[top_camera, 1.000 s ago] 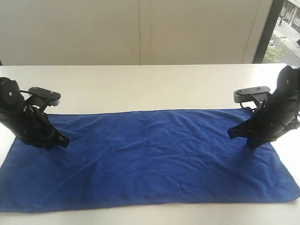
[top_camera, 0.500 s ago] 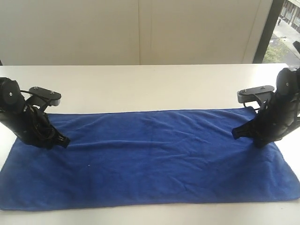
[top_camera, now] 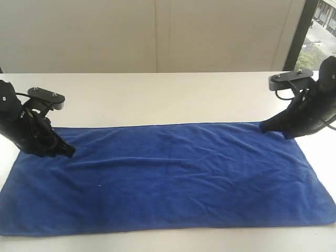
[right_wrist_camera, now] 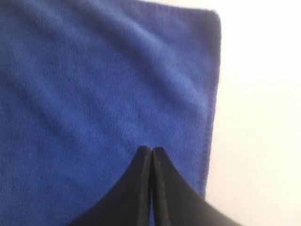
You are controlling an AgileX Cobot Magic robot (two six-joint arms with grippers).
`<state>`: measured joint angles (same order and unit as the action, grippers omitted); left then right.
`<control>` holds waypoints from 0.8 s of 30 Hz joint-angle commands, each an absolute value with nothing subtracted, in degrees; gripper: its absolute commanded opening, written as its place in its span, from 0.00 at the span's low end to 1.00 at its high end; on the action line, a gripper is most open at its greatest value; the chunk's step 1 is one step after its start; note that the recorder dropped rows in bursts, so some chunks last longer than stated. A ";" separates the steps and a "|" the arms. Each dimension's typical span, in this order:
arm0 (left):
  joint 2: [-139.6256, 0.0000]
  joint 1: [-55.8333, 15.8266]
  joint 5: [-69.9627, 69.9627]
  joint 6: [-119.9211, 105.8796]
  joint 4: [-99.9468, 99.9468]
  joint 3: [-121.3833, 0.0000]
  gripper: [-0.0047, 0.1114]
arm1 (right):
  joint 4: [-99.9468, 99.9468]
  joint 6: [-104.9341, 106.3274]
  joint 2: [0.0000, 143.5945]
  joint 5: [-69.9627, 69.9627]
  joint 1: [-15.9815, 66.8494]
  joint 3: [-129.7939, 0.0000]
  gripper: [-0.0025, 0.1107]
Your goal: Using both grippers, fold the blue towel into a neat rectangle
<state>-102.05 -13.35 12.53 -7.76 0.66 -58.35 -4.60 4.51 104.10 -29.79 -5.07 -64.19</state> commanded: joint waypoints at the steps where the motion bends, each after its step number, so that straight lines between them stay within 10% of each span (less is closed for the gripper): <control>1: -100.95 -12.68 10.21 -7.52 0.81 -60.36 0.04 | -4.43 4.49 105.27 -29.29 -5.03 -68.03 0.02; 24: -111.49 -5.24 11.31 -7.65 0.81 -68.17 0.04 | -4.43 7.33 123.37 -35.28 -6.89 -86.76 0.02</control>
<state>-110.75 -5.48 11.89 -7.76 0.55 -67.97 -4.60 6.71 122.46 -35.68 -6.21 -86.20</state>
